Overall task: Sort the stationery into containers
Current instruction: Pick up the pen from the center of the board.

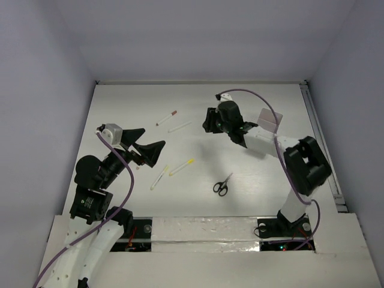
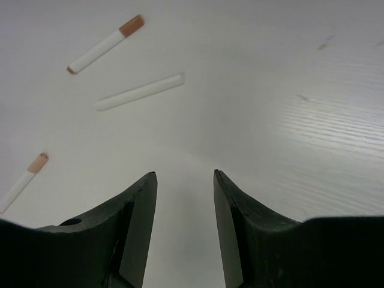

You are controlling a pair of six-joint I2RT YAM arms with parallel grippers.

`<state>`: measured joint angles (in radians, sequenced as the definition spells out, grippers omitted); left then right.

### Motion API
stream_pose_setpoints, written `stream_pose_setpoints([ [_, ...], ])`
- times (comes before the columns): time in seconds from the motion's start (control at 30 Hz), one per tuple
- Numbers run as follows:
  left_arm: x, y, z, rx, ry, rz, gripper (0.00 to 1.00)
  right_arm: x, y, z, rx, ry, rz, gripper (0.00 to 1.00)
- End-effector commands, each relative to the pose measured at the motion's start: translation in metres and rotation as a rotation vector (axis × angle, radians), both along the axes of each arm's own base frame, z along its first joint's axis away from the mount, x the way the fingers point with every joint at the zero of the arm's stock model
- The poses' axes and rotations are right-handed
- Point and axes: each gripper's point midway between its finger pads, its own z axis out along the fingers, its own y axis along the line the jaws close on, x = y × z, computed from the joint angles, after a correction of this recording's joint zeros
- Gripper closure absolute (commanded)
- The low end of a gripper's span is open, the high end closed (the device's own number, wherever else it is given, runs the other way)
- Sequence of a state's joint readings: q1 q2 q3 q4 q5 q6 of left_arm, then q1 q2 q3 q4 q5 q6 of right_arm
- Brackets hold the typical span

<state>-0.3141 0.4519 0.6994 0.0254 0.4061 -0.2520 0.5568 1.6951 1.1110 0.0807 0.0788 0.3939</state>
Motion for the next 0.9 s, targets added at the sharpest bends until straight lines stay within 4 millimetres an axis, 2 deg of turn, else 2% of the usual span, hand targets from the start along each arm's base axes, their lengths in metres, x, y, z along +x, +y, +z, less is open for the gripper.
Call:
stream_pose_setpoints([
  [0.0, -0.004, 0.001, 0.015, -0.019, -0.066, 0.001, 0.01, 0.011, 0.047, 0.007, 0.054, 0.01, 0.08, 0.51],
  [0.07, -0.002, 0.003, 0.015, -0.021, -0.064, 0.016, 0.01, 0.015, 0.062, -0.002, 0.057, 0.034, 0.099, 0.5],
  [0.1, -0.002, 0.004, 0.015, -0.023, -0.061, 0.024, 0.01, 0.016, 0.07, -0.017, 0.047, 0.06, 0.108, 0.49],
  [0.13, 0.0, 0.006, 0.013, -0.025, -0.051, 0.035, 0.01, 0.022, 0.074, -0.012, 0.057, 0.049, 0.106, 0.49],
  [0.17, 0.003, 0.009, 0.013, -0.031, -0.045, 0.06, 0.01, 0.019, 0.078, -0.023, 0.048, 0.07, 0.112, 0.47],
  [0.23, 0.005, 0.011, 0.013, -0.033, -0.038, 0.075, 0.01, 0.026, 0.084, -0.031, 0.04, 0.092, 0.108, 0.47],
  [0.27, 0.006, 0.012, 0.012, -0.034, -0.035, 0.081, 0.01, 0.025, 0.092, -0.027, 0.042, 0.085, 0.123, 0.47],
  [0.3, 0.006, 0.012, 0.012, -0.034, -0.033, 0.084, 0.01, 0.025, 0.092, -0.03, 0.034, 0.089, 0.127, 0.47],
  [0.4, 0.007, 0.014, 0.012, -0.037, -0.029, 0.098, 0.01, -0.003, 0.105, -0.034, -0.008, 0.118, 0.186, 0.47],
  [0.43, 0.008, 0.014, 0.011, -0.035, -0.026, 0.098, 0.01, -0.011, 0.11, -0.02, -0.003, 0.105, 0.205, 0.47],
  [0.5, 0.009, 0.014, 0.011, -0.037, -0.025, 0.099, 0.01, -0.045, 0.119, -0.031, -0.046, 0.136, 0.258, 0.46],
  [0.53, 0.009, 0.014, 0.01, -0.036, -0.021, 0.101, 0.01, -0.057, 0.117, -0.035, -0.071, 0.158, 0.262, 0.45],
  [0.57, 0.009, 0.014, 0.011, -0.036, -0.024, 0.099, 0.01, -0.065, 0.118, -0.03, -0.069, 0.157, 0.259, 0.45],
  [0.6, 0.008, 0.014, 0.011, -0.037, -0.025, 0.099, 0.01, -0.075, 0.117, -0.034, -0.074, 0.171, 0.257, 0.42],
  [0.63, 0.008, 0.014, 0.012, -0.037, -0.026, 0.099, 0.01, -0.092, 0.116, -0.046, -0.079, 0.212, 0.261, 0.4],
  [0.7, 0.007, 0.014, 0.013, -0.039, -0.031, 0.099, 0.01, -0.108, 0.117, -0.047, -0.068, 0.233, 0.272, 0.37],
  [0.73, 0.007, 0.015, 0.012, -0.04, -0.028, 0.1, 0.01, -0.121, 0.117, -0.055, -0.079, 0.252, 0.285, 0.36],
  [0.87, 0.005, 0.015, 0.013, -0.042, -0.034, 0.1, 0.01, -0.137, 0.118, -0.061, -0.064, 0.291, 0.288, 0.34],
])
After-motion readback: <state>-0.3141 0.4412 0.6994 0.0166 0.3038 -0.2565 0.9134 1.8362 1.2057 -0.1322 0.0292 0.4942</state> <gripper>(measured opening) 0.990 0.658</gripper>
